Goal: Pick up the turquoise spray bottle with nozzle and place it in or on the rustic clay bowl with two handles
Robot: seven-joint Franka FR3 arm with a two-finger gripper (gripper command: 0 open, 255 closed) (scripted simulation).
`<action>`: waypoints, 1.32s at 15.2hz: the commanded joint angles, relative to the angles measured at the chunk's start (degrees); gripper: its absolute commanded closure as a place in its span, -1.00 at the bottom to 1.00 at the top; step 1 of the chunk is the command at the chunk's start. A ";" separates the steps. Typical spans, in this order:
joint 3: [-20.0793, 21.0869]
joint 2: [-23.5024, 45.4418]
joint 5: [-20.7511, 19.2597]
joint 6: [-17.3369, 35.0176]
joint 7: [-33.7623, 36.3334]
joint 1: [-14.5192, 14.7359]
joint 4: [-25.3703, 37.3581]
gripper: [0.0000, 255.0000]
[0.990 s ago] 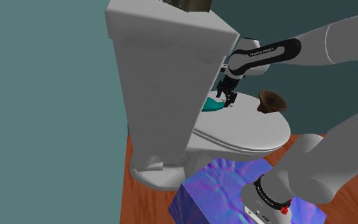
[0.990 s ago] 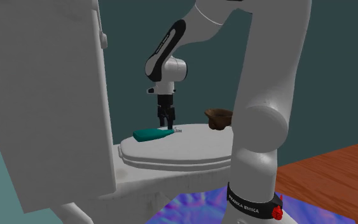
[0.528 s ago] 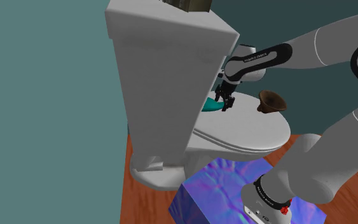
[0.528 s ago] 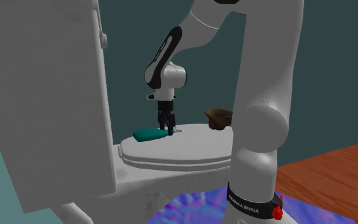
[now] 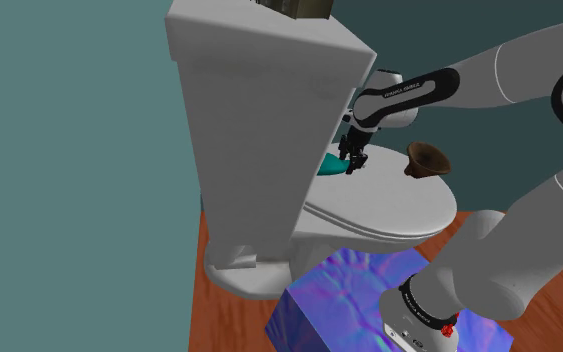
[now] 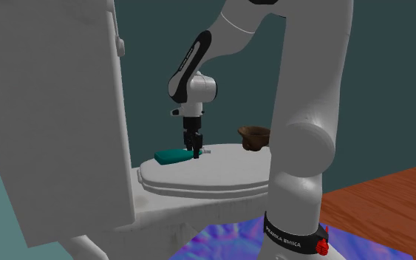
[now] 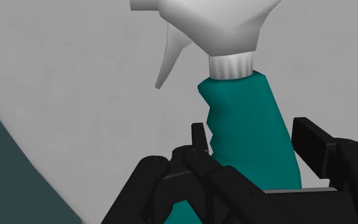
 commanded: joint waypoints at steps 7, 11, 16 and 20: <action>0.01 0.10 0.04 -0.08 0.00 0.02 -0.09 1.00; 0.29 -2.39 -1.66 -3.34 1.38 -0.13 1.08 1.00; 0.81 -5.11 -3.26 -7.43 2.75 -0.32 2.83 1.00; 1.28 -6.99 -4.20 -10.69 3.61 -0.46 4.46 1.00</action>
